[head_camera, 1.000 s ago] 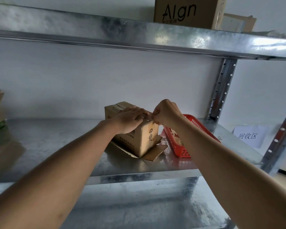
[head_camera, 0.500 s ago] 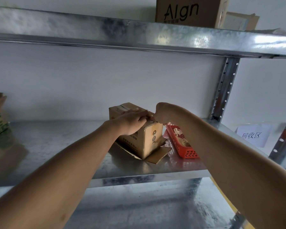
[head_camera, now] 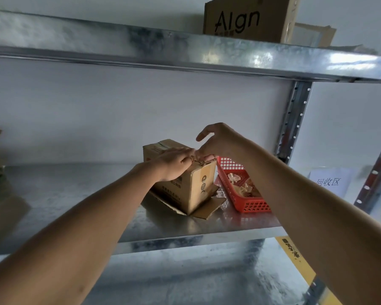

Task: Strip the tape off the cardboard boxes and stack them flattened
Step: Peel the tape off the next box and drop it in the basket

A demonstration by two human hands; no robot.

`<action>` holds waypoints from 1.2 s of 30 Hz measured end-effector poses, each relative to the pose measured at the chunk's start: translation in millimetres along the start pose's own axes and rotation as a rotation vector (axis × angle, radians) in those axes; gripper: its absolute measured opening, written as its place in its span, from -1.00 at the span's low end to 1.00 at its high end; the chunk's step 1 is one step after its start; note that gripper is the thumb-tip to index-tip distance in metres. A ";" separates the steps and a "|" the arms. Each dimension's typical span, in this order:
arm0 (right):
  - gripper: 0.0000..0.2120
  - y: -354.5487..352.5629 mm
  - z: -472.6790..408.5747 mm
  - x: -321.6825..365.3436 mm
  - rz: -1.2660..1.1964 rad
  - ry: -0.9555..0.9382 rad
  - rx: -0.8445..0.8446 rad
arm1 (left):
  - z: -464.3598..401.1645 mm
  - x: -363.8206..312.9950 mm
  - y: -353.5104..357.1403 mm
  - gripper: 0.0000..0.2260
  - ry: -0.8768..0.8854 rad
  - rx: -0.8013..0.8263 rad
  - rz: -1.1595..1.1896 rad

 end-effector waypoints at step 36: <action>-0.86 68.2 -9.6 -17.1 -0.455 0.257 -0.323 | 81.0 5.7 -52.8 -0.20 -0.181 -0.130 -0.195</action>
Point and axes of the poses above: each hand's wrist, its own z-axis away from the middle knuckle, its own y-axis out of the palm, x = y × z, the point moved 6 cm from there along -z, towards the middle knuckle, and after that the axes turned 14 degrees about z, right-handed, at the moved point
